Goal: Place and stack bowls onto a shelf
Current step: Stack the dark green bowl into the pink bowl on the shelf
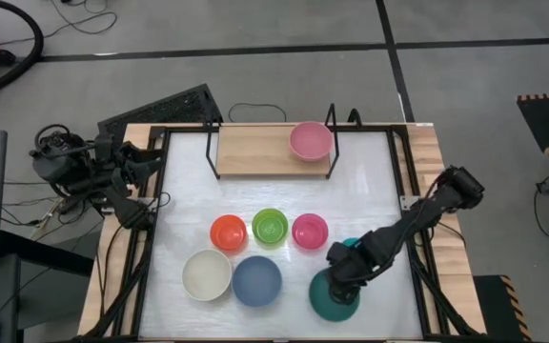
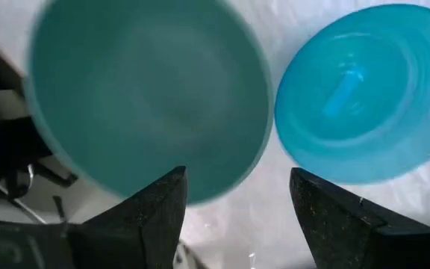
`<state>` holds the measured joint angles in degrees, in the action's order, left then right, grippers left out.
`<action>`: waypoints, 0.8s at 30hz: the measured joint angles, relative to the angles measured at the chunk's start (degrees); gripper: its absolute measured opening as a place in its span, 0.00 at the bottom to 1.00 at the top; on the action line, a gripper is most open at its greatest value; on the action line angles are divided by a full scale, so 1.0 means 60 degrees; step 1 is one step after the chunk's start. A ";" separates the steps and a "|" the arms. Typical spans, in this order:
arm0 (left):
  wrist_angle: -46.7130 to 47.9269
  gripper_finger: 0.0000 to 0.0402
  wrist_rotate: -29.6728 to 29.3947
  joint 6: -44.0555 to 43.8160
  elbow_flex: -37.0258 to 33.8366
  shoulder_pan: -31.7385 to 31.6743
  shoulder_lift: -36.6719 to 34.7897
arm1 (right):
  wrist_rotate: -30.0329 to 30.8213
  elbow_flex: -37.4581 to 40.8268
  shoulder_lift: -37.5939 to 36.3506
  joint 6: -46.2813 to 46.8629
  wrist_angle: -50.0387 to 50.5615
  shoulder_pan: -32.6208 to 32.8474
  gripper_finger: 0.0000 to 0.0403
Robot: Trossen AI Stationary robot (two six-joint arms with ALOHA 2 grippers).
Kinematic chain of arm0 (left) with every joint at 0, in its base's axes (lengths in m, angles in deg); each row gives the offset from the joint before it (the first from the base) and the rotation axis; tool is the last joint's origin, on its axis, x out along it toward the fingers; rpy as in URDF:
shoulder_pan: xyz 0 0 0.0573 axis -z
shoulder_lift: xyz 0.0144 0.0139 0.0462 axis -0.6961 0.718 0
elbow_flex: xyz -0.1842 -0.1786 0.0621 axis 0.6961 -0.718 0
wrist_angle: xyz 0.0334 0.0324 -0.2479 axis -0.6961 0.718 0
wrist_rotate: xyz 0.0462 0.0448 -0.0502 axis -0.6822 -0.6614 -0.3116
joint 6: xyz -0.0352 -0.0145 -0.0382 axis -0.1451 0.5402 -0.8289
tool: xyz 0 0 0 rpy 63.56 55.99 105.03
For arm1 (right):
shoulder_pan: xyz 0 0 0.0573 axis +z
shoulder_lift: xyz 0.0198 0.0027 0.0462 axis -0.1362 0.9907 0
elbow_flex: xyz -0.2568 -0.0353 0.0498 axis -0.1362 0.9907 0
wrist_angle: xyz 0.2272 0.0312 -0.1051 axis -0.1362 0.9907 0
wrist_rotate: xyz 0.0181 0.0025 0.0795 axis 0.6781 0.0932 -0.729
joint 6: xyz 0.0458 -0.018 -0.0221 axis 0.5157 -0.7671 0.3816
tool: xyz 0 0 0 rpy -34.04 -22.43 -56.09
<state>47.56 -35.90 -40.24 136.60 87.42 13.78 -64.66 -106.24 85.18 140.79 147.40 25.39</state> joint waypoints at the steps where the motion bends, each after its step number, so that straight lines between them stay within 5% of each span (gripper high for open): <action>1: 0.0000 0.71 0.0000 -0.0042 0.0000 0.0000 0.0000 | -0.0023 0.0236 -0.0004 -0.0010 -0.0256 -0.0042 0.66; 17: -0.0001 0.71 0.0004 -0.0594 0.0000 0.0000 0.0000 | -0.0312 0.2605 -0.0138 -0.0320 -0.3199 -0.0301 0.62; 24: -0.0001 0.71 -0.0089 -0.0714 0.0000 -0.0003 0.0000 | -0.0323 0.2616 -0.0138 -0.0320 -0.2656 -0.0322 0.27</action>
<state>47.55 -36.44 -44.52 136.60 87.41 13.78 -66.60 -90.54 84.35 138.87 131.46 23.46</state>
